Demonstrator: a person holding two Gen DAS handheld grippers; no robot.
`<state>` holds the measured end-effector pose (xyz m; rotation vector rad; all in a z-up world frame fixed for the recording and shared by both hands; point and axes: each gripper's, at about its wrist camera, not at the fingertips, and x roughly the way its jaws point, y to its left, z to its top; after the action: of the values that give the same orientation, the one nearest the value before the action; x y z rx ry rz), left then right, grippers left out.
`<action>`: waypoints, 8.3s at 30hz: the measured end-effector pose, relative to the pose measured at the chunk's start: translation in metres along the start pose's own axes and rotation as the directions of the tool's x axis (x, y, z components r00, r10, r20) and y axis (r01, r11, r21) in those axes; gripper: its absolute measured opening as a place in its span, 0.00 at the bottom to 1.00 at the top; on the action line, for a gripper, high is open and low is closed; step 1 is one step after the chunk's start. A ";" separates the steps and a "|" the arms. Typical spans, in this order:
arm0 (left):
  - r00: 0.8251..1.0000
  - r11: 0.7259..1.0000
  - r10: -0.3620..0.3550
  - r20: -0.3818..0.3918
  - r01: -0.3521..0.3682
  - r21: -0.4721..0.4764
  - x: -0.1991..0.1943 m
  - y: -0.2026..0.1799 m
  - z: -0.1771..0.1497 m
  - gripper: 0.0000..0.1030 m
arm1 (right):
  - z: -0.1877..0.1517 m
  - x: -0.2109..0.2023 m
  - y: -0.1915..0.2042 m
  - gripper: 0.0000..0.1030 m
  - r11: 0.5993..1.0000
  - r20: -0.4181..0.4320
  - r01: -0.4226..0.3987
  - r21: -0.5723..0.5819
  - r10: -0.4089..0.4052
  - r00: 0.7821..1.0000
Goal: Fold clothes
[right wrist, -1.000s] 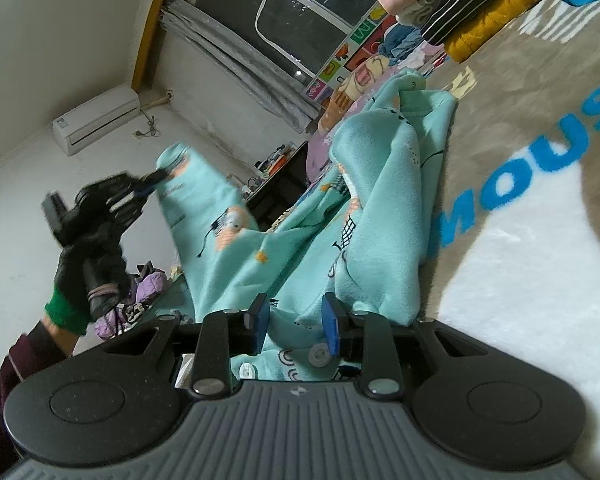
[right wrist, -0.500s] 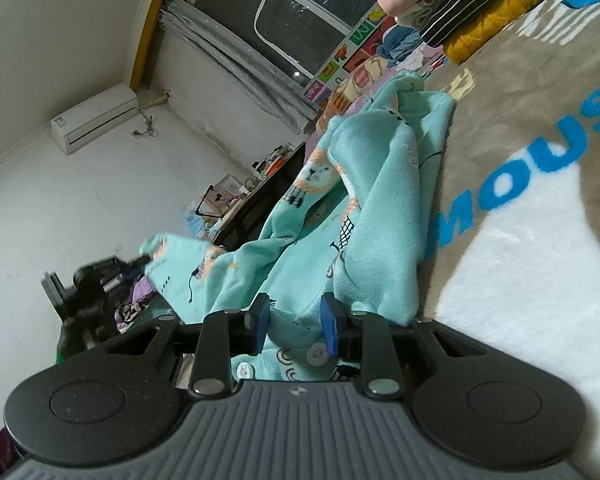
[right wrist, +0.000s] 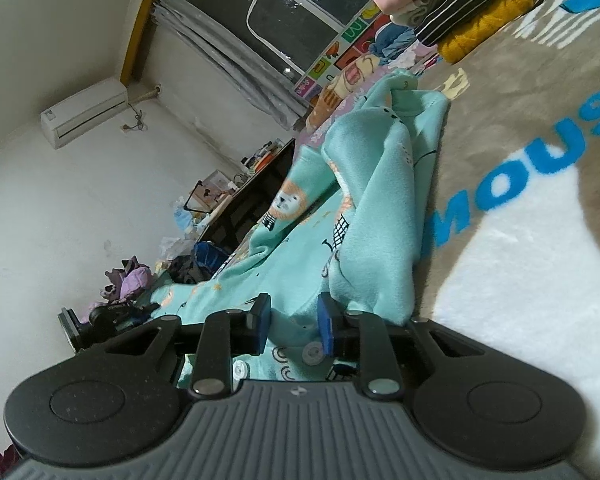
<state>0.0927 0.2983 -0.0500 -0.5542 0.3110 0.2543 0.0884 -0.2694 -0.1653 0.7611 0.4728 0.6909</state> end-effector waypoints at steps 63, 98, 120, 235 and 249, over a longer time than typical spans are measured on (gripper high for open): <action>0.818 0.791 -0.273 -0.506 0.490 0.367 0.033 -0.231 -0.140 0.46 | 0.193 0.101 -0.080 0.46 0.908 -0.102 0.415 0.063 -0.408 0.907; 0.828 0.790 -0.251 -0.502 0.475 0.388 0.028 -0.225 -0.142 0.46 | 0.209 -0.090 0.034 0.08 0.833 0.324 0.553 -0.011 -0.520 0.791; 0.833 0.749 -0.206 -0.513 0.472 0.466 0.027 -0.230 -0.161 0.46 | 0.111 -0.183 -0.082 0.08 0.743 0.318 0.545 0.389 -0.663 0.677; 0.822 -0.354 -0.418 -0.386 0.244 0.903 -0.138 -0.230 -0.315 0.04 | 0.011 -0.064 0.081 0.28 0.789 0.029 0.401 -0.466 -0.440 0.898; 0.787 -0.269 -0.383 -0.483 0.405 0.874 -0.141 -0.235 -0.288 0.08 | -0.012 -0.041 0.090 0.29 0.698 -0.015 0.345 -0.628 -0.454 0.891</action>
<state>-0.0263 -0.0750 -0.1207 1.0048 0.2167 -0.7371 0.0178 -0.2462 -0.0993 -0.0358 0.5101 0.4467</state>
